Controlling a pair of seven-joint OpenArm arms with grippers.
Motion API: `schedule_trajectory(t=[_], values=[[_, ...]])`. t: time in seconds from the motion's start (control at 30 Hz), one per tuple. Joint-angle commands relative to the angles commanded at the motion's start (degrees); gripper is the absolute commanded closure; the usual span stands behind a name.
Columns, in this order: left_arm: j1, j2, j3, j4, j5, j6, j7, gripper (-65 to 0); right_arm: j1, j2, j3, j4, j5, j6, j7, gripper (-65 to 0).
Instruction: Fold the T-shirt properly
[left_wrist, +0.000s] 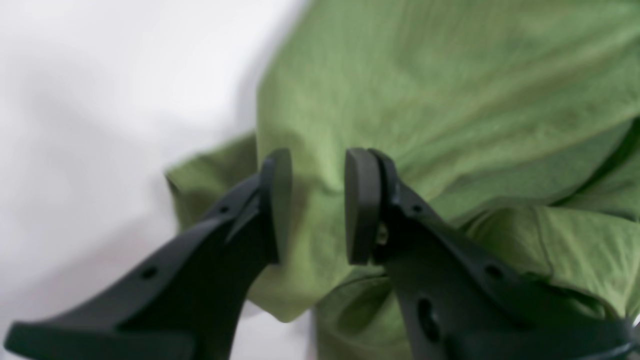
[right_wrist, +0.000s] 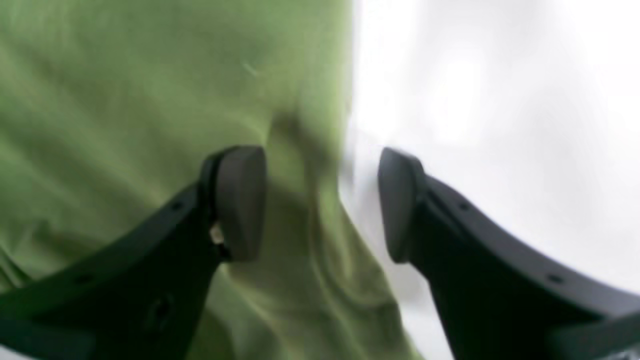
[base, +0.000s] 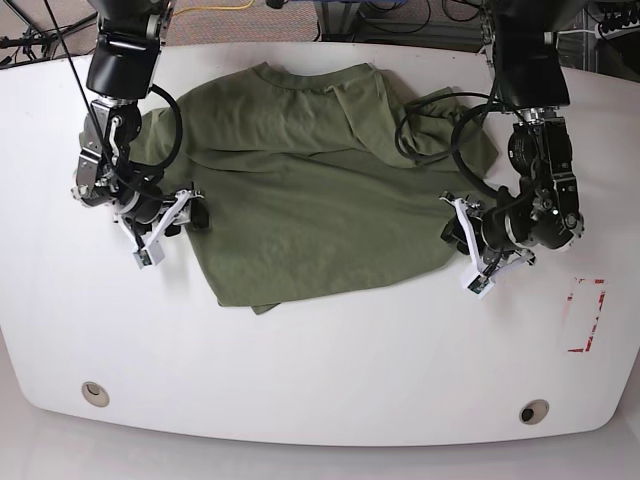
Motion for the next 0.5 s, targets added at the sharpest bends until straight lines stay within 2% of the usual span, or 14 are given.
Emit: schedule_trajectory(t=[0.13, 0.23, 0.37, 0.43, 0.5], values=[[-2.12, 0.35, -2.81, -4.78, -2.06, 0.19, -3.11, -20.8, -0.90, -0.26, -0.06, 1.39, 0.62, -0.01, -0.95, -34.0], [-2.98, 0.53, -2.45, -7.43, -3.62, 1.91, -4.04, -21.8, -0.98, -0.28, -0.05, 1.63, 0.65, 0.02, -0.97, -34.0], [-3.98, 1.09, -0.77, -9.96, -6.39, 3.57, -4.34, -23.1, -1.12, -0.25, -0.06, 1.76, 0.71, 0.08, -0.99, -33.9], [-5.79, 2.09, 2.50, -14.12, -8.64, 6.50, -5.20, -27.6, -0.90, -0.70, 0.00, 0.95, 0.22, 0.10, -0.83, -34.1], [-6.29, 2.31, 3.57, -15.00, -8.47, 6.70, -5.22, -28.4, -0.86, -0.72, 0.01, 0.95, 0.26, 0.14, -0.87, -34.1]])
